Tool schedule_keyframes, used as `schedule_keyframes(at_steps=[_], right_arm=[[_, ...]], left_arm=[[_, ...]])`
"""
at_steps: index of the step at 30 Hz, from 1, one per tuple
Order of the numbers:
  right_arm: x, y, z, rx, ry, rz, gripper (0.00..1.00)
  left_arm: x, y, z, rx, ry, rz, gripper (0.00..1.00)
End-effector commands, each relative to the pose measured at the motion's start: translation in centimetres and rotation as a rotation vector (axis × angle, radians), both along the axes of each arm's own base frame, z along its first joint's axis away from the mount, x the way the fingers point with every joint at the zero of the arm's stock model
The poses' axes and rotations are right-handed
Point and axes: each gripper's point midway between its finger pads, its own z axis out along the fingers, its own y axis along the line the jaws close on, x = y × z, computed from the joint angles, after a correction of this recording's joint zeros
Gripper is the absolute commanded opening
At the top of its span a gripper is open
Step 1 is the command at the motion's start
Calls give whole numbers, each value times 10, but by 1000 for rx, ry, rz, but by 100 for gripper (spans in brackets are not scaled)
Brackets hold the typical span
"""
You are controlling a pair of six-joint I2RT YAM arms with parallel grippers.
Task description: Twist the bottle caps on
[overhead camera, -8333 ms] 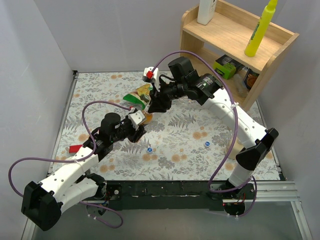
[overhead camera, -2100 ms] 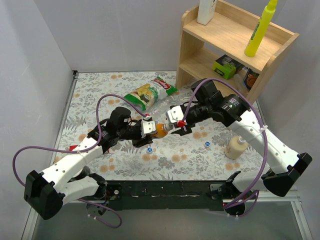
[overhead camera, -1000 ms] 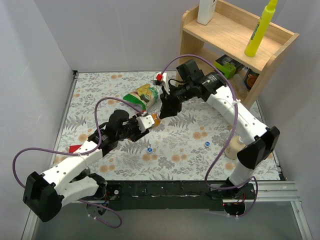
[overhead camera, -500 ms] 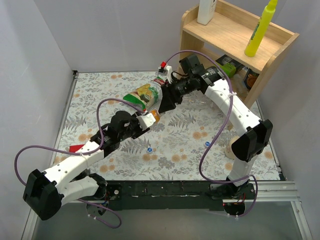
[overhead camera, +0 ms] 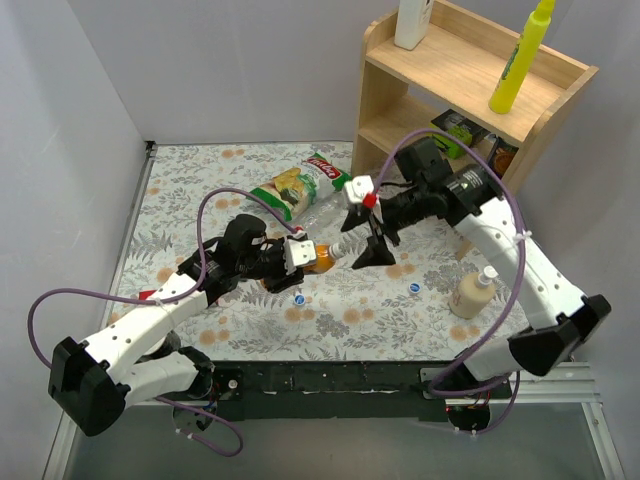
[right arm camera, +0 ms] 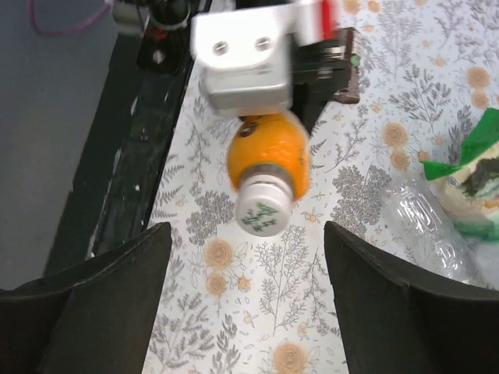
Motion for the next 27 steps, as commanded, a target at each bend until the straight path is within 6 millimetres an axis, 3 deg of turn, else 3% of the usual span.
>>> schedule_keyframes(at_steps=[1,20,23,27], right_arm=[[5,0,0,28,-356,65,84],[-28,16,-10,5,-490,242,58],[-29,17,-11,-1,-480,242,48],[-25,20,-15,-34,-403,195,21]], left_arm=[[-19,-11,17,-40,21,-137,0],[-21,-14,21,-60,36,-142,0],[-21,-14,20,-64,36,-138,0],[-17,-15,23,-73,20,-120,0]])
